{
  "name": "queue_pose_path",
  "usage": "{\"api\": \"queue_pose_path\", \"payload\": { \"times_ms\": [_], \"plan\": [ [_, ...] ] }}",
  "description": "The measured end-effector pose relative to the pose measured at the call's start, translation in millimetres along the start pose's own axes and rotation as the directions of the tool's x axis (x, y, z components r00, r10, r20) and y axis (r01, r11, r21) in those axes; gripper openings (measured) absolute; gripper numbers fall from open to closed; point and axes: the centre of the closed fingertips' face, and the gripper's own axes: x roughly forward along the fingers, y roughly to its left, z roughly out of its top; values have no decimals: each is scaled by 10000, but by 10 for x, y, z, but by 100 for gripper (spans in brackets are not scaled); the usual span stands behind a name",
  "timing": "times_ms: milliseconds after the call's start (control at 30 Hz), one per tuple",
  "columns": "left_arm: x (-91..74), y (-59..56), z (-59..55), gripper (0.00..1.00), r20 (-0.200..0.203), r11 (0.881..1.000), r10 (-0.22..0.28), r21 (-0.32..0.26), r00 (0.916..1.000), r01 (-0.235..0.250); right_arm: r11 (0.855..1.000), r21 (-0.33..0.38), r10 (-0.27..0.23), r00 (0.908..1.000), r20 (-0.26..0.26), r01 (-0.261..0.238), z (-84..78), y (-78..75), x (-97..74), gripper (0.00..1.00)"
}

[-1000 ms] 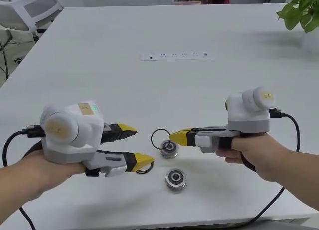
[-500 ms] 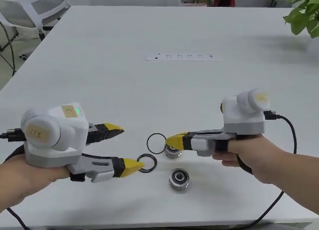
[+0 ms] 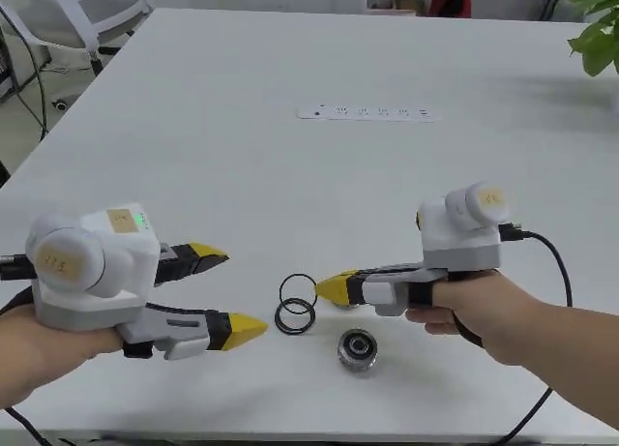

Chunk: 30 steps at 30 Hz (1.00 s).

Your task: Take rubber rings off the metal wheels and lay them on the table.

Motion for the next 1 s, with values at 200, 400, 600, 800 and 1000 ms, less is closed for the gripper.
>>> {"api": "queue_pose_path", "payload": {
  "times_ms": [200, 400, 600, 800, 1000],
  "plan": [
    [-13, 4, -40, 59, -61, 10000, 15, -24, 10000, -15, 9999, 91, -56, 9995, -319, 59, -83, -10, 57, 0],
    [-5, 0, -49, 59, -59, 9999, 14, -103, 10000, -14, 9997, 163, -167, 9986, -509, 175, -134, -30, 90, 0],
    [0, -7, -63, 59, -78, 9999, 8, -137, 10000, -9, 9993, 164, -337, 9971, -681, 349, -186, -63, 110, 0],
    [-8, 5, -87, 59, -126, 9998, 63, -168, 9999, -65, 9981, 211, -571, 9962, -664, 586, -190, -108, 108, 1],
    [-15, 13, -91, 59, -130, 9998, 101, -193, 9999, -103, 9976, 104, -670, 9956, -657, 678, -195, -112, 113, 7]
  ]
}}
